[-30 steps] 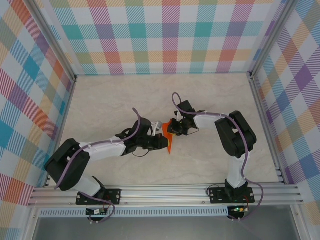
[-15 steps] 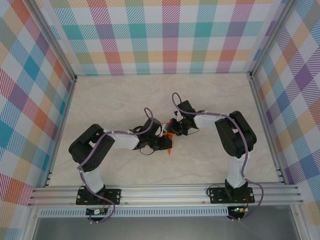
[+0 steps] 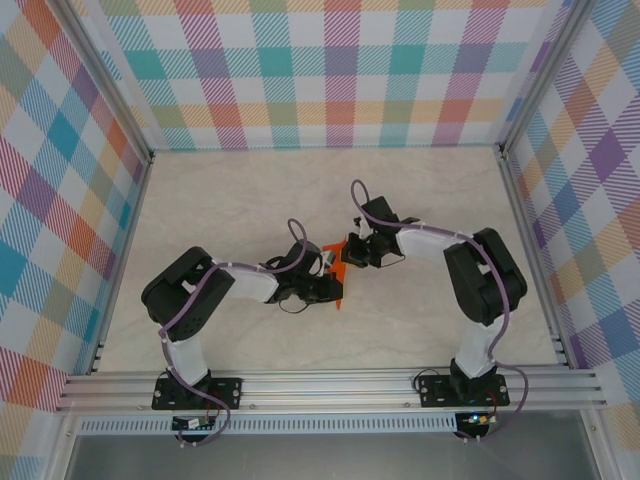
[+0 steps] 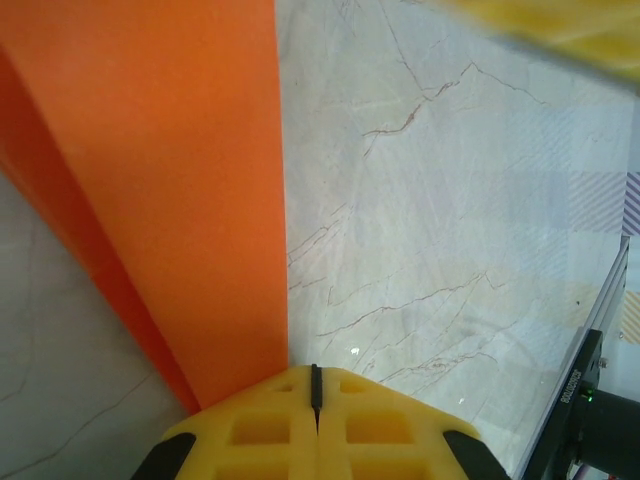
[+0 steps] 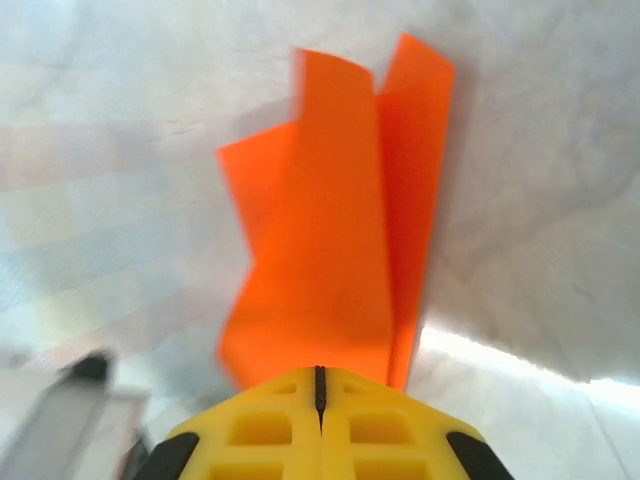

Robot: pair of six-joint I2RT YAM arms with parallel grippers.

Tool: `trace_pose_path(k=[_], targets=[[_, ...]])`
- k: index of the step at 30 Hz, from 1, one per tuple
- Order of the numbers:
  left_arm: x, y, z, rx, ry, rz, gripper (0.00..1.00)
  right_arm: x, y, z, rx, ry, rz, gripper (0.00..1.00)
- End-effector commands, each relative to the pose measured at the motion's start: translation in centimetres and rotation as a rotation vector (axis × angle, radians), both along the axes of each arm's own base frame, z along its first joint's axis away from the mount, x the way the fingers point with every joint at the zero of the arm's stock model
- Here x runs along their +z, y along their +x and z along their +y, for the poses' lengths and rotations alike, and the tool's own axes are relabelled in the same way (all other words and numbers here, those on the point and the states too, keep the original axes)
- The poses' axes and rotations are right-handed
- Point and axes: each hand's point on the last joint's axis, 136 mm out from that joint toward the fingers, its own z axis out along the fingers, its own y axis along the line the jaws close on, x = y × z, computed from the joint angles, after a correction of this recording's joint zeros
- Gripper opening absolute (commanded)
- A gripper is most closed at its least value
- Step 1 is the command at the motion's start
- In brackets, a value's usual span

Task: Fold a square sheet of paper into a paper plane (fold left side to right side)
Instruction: Fold the wing for the fifth time at the center of the table.

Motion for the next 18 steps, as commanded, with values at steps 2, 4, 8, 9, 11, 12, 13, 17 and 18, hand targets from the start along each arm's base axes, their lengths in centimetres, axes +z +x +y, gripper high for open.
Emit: trace_pose_path(k=[2, 4, 8, 9, 11, 12, 13, 17, 18], targets=[[-2.3, -1.7, 1.9, 0.018, 0.102, 0.058, 0.00, 2.9, -2.2, -1.2, 0.021, 0.008, -0.046, 0.00], [-2.2, -1.7, 1.7, 0.015, 0.102, 0.054, 0.00, 2.4, -3.3, -1.3, 0.020, 0.013, -0.028, 0.00], [-2.1, -1.7, 1.9, 0.020, 0.108, 0.045, 0.00, 1.0, -4.5, -0.4, 0.026, 0.039, 0.005, 0.00], [-2.0, -1.7, 1.9, 0.019, 0.108, 0.044, 0.00, 0.6, -4.6, -0.3, 0.027, 0.038, 0.013, 0.00], [-1.9, -1.6, 1.9, 0.019, 0.107, 0.042, 0.00, -0.1, -4.5, 0.2, 0.029, 0.039, 0.021, 0.00], [-1.9, -1.7, 1.8, 0.017, 0.108, 0.043, 0.00, -0.3, -4.3, 0.5, 0.030, 0.043, 0.022, 0.00], [-1.9, -1.7, 1.8, 0.018, 0.108, 0.044, 0.00, -0.5, -4.1, 0.8, 0.033, 0.050, 0.025, 0.00], [-2.0, -1.7, 1.7, 0.016, 0.108, 0.046, 0.00, -1.4, -3.6, 1.9, 0.050, 0.067, 0.038, 0.00], [-2.0, -1.8, 1.7, 0.014, 0.107, 0.045, 0.00, -1.7, -3.5, 2.0, 0.049, 0.067, 0.042, 0.00]])
